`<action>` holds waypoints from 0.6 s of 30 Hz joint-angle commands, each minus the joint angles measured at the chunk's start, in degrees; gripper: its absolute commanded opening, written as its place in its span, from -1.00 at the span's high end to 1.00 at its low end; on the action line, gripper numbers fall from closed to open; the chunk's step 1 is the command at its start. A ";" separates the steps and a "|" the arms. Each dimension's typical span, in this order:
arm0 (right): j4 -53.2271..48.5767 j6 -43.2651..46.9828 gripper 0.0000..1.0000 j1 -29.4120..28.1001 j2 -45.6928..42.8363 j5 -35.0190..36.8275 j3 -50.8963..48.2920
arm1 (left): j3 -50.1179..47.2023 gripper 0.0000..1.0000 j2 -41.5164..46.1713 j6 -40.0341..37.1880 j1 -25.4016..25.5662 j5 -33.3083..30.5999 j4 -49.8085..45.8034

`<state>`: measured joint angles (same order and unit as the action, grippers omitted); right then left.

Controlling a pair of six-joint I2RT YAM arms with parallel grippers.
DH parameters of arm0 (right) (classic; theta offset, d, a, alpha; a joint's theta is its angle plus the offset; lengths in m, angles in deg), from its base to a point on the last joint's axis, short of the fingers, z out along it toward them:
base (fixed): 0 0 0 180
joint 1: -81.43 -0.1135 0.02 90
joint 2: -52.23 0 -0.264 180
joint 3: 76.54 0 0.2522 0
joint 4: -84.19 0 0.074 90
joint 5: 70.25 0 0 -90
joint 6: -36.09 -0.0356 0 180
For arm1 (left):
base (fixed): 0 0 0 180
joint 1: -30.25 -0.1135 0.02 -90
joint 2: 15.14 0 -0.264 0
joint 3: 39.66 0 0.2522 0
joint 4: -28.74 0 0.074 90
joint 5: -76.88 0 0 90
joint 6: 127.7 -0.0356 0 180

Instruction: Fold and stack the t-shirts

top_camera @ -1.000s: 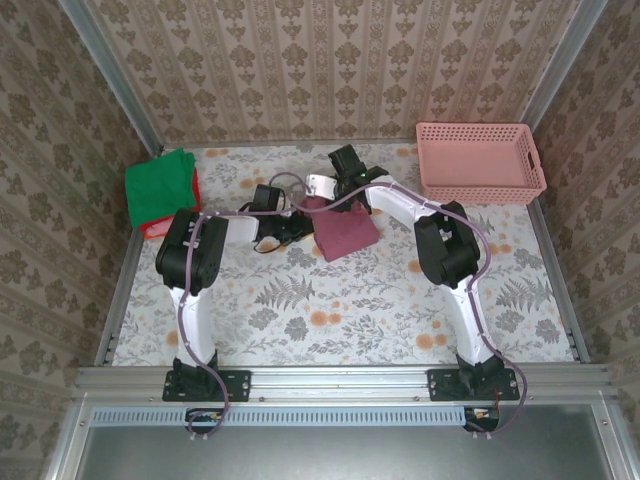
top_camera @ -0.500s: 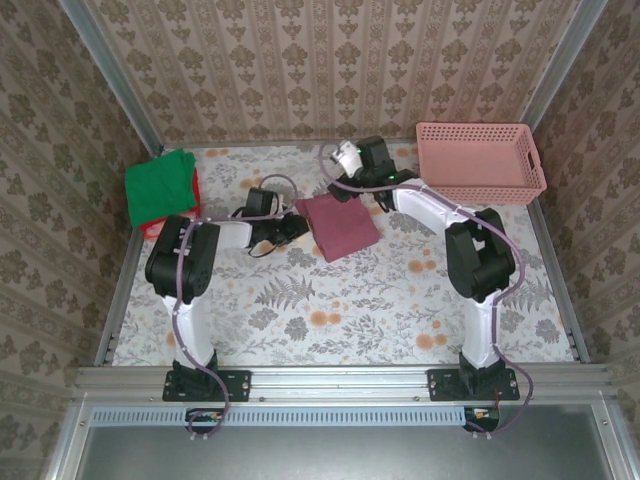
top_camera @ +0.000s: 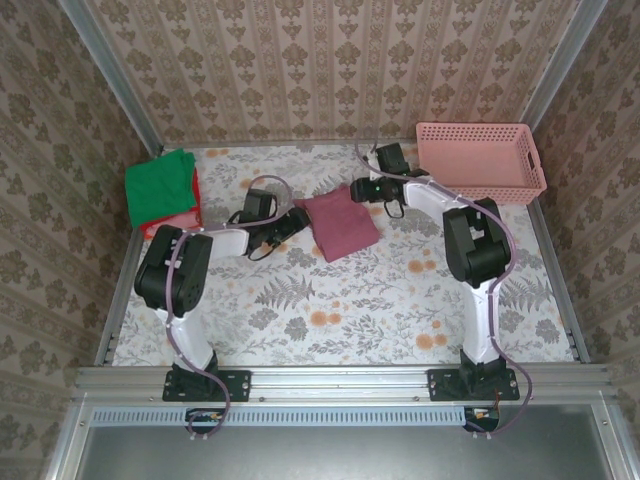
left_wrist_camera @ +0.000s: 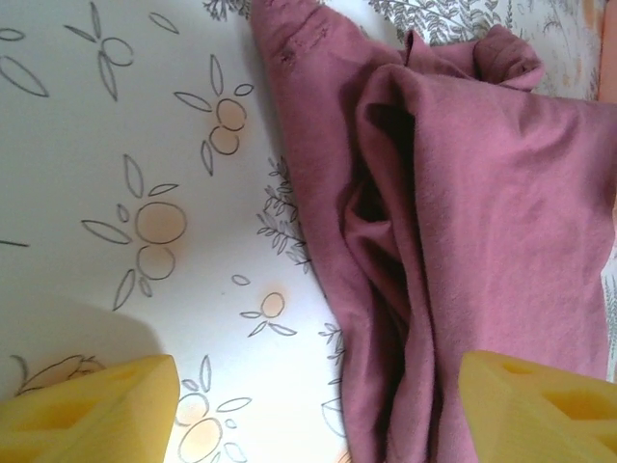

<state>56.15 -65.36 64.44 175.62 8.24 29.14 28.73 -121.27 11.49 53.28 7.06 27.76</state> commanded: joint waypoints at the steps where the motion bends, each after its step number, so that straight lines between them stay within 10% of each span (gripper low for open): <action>1: -1.90 -4.44 0.11 -0.31 0.93 -4.29 0.75 | 3.63 -0.46 -3.91 2.98 2.48 1.22 0.98; 8: 4.00 -9.11 0.53 -1.27 -4.08 -7.28 -9.78 | 8.10 0.42 -8.63 3.59 4.96 4.73 -0.96; 18: 10.04 -13.58 0.45 -5.63 -21.16 -2.28 -29.31 | 1.77 0.40 0.09 -1.44 7.73 2.18 -8.27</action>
<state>64.26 -77.16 59.82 160.54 4.22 2.36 32.03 -125.94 13.72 59.37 10.14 26.03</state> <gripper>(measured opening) 0.243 0.275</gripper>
